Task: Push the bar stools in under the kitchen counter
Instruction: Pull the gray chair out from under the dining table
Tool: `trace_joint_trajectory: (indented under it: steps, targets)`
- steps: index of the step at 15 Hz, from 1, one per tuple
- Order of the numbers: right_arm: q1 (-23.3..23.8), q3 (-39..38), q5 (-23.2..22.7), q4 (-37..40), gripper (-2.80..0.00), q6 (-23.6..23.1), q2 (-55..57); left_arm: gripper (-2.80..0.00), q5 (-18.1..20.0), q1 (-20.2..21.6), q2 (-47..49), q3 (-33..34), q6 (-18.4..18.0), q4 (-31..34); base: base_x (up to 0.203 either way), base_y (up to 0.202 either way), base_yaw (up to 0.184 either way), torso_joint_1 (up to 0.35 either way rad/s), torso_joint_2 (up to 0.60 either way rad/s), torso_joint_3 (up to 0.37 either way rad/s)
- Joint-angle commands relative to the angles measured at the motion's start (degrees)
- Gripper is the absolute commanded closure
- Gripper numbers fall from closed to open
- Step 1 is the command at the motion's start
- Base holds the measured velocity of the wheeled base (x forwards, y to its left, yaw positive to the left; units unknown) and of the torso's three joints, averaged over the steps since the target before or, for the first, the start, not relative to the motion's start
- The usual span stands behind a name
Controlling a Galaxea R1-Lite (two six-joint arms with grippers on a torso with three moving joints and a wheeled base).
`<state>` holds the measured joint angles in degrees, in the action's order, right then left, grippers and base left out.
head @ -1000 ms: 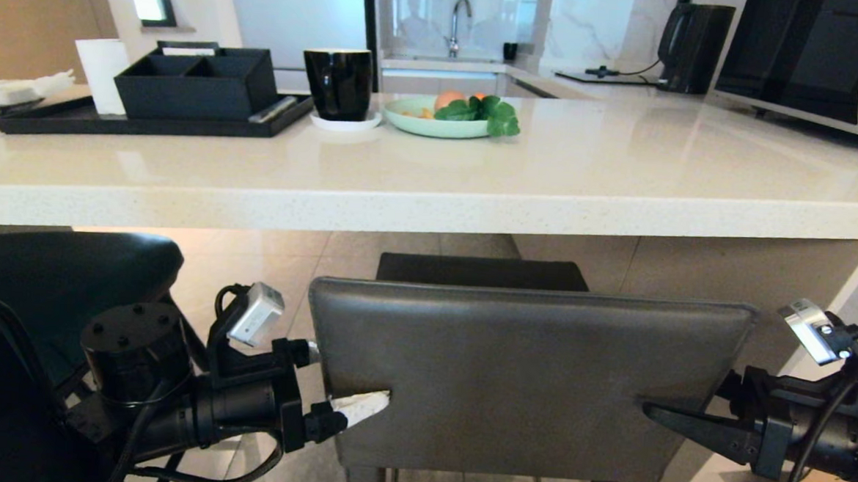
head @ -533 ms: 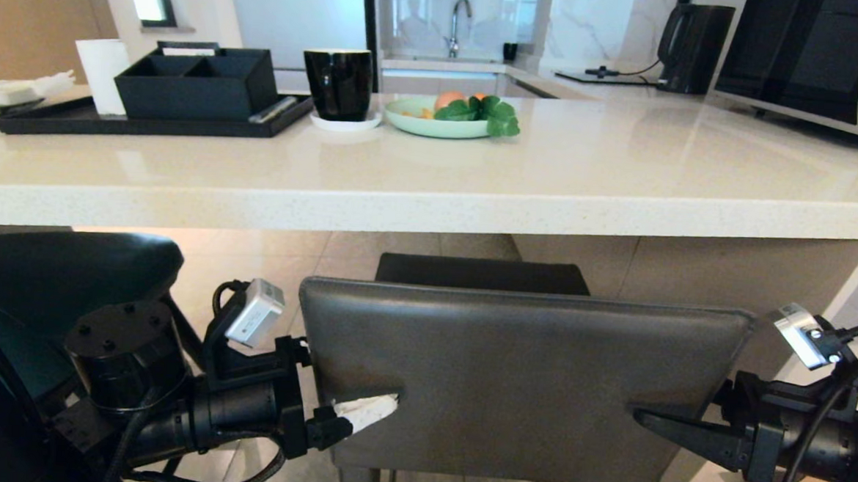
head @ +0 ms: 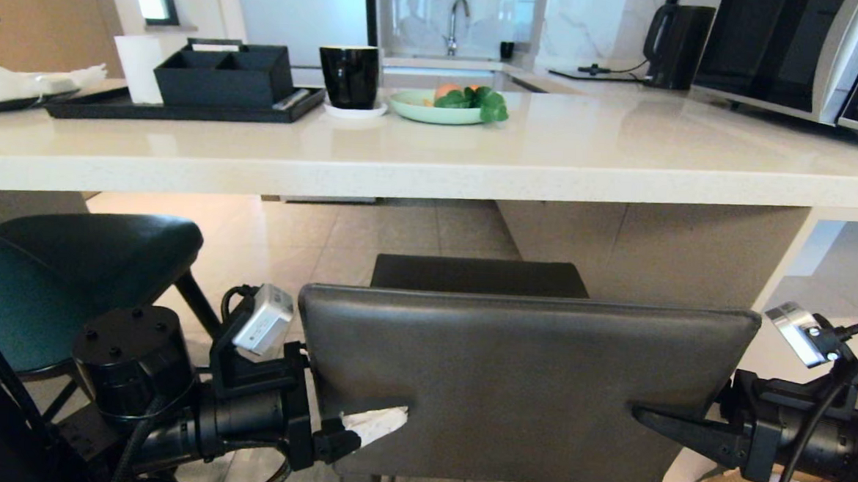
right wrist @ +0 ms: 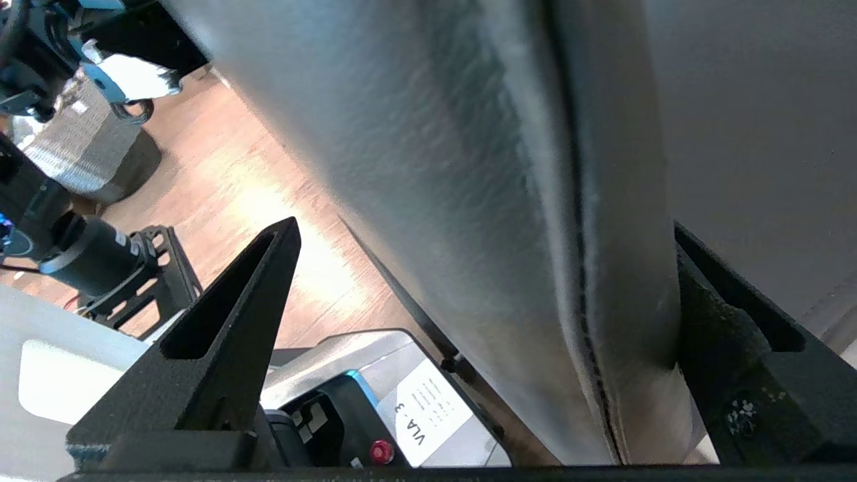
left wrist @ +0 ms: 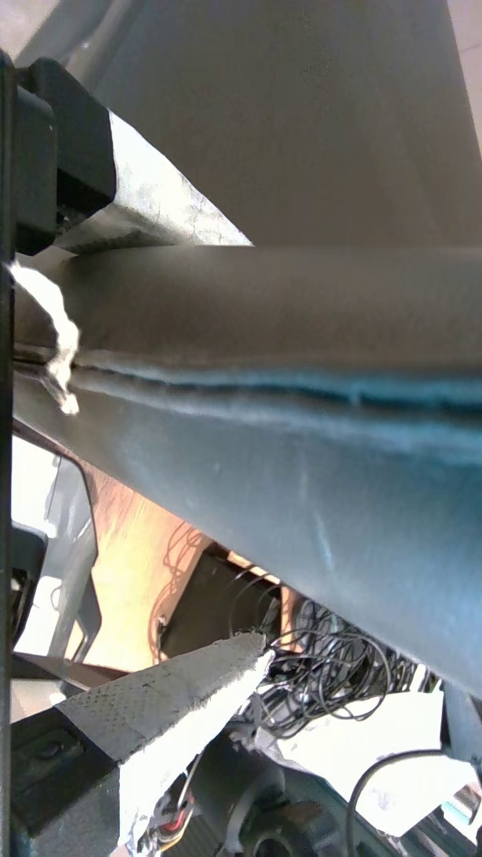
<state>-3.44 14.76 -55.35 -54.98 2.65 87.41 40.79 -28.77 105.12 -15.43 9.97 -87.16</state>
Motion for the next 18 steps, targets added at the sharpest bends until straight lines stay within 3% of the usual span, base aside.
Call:
trace_joint_trajectory:
  steps: [1,18]
  targets:
    - [0.01,0.0,-0.29,-0.39,-2.8,-0.01,-0.31,-2.8,0.26,-0.06,-0.18,0.18,0.05,-0.5,-0.189,0.0,-0.004,0.005,0.0,0.002]
    - [0.01,-1.07,0.41,-1.36,-2.8,-0.01,0.22,-2.8,0.17,0.12,-0.97,1.55,0.05,-0.5,-0.193,0.0,-0.001,0.002,0.0,0.003]
